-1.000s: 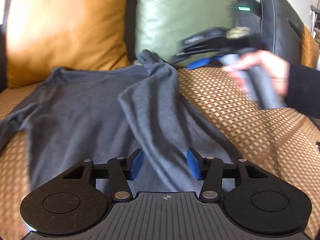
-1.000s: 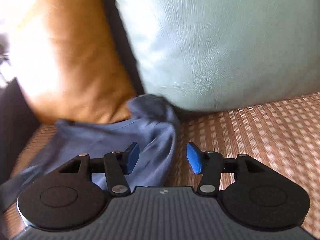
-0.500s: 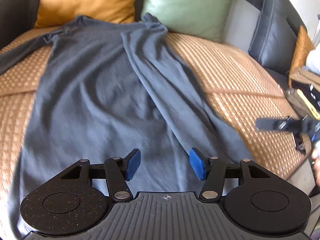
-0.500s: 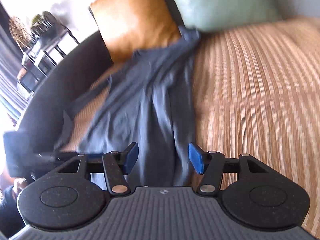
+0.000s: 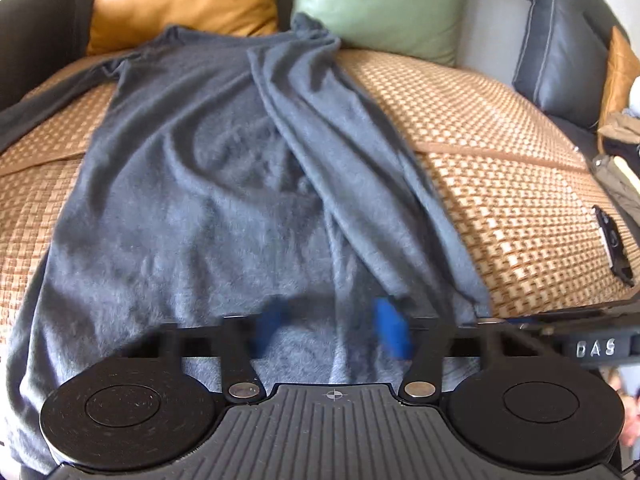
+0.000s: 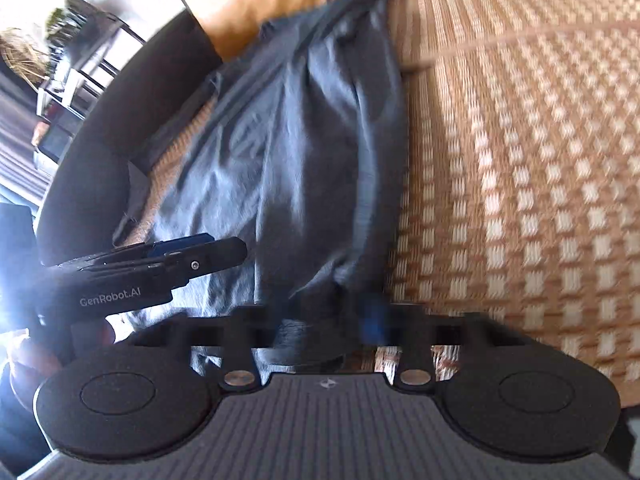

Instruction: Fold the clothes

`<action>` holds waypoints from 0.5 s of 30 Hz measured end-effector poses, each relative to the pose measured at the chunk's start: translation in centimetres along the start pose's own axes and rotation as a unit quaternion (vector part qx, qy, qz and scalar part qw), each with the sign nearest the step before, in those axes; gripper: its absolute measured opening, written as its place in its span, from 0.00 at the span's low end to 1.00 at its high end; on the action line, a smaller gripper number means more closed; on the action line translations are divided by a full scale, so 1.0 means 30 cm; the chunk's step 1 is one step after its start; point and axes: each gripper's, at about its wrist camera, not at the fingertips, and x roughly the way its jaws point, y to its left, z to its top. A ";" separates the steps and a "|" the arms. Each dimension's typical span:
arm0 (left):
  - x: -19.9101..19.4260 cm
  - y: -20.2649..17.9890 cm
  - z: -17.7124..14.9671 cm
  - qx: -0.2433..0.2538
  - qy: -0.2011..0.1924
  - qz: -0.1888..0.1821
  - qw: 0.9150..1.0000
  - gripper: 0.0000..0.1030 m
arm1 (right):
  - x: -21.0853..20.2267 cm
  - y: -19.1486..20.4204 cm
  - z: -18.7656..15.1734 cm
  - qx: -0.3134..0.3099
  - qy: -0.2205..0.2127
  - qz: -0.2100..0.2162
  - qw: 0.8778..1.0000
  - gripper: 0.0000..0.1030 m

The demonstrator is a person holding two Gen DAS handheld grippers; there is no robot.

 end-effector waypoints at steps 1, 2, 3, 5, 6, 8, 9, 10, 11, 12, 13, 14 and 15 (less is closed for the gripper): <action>-0.012 0.008 0.002 -0.011 0.003 -0.016 1.000 0.14 | -0.018 0.001 0.005 0.005 -0.004 0.007 1.000 0.15; -0.023 0.016 0.003 -0.021 0.005 -0.033 0.999 0.09 | -0.053 0.003 0.009 0.009 -0.014 0.019 1.000 0.15; -0.035 0.024 0.005 -0.031 0.008 -0.049 0.998 0.05 | -0.087 0.004 0.013 0.012 -0.023 0.031 0.999 0.14; -0.048 0.023 -0.002 -0.031 0.010 -0.060 0.998 0.04 | -0.140 0.004 0.019 0.016 -0.035 0.046 0.998 0.14; -0.052 0.017 -0.009 -0.023 0.010 -0.059 0.998 0.04 | -0.141 0.001 0.019 0.014 -0.030 0.037 0.999 0.14; -0.036 0.009 -0.028 -0.013 0.026 -0.056 0.998 0.10 | -0.141 -0.006 0.018 0.011 -0.020 0.019 1.000 0.18; -0.025 0.008 -0.039 -0.011 0.036 -0.055 0.998 0.13 | -0.141 -0.010 0.018 0.009 -0.014 0.011 1.000 0.21; -0.038 0.015 -0.048 -0.013 0.032 -0.056 0.998 0.25 | -0.142 -0.013 0.017 0.008 -0.009 0.002 1.000 0.27; -0.056 0.024 -0.056 -0.018 0.025 -0.056 0.998 0.27 | -0.142 -0.017 0.017 0.006 -0.004 -0.007 1.000 0.27; -0.093 0.044 -0.056 -0.030 0.011 -0.056 0.998 0.31 | -0.142 -0.020 0.017 0.004 0.001 -0.016 1.000 0.29; -0.130 0.066 -0.056 -0.042 -0.004 -0.055 0.998 0.40 | -0.143 -0.024 0.017 0.002 0.006 -0.025 1.000 0.34; -0.173 0.095 -0.053 -0.055 -0.025 -0.049 0.997 0.51 | -0.158 -0.012 0.027 -0.005 0.003 -0.030 1.000 0.40; -0.217 0.126 -0.052 -0.066 -0.046 -0.032 0.996 0.54 | -0.190 0.015 0.050 -0.018 -0.011 -0.032 0.999 0.41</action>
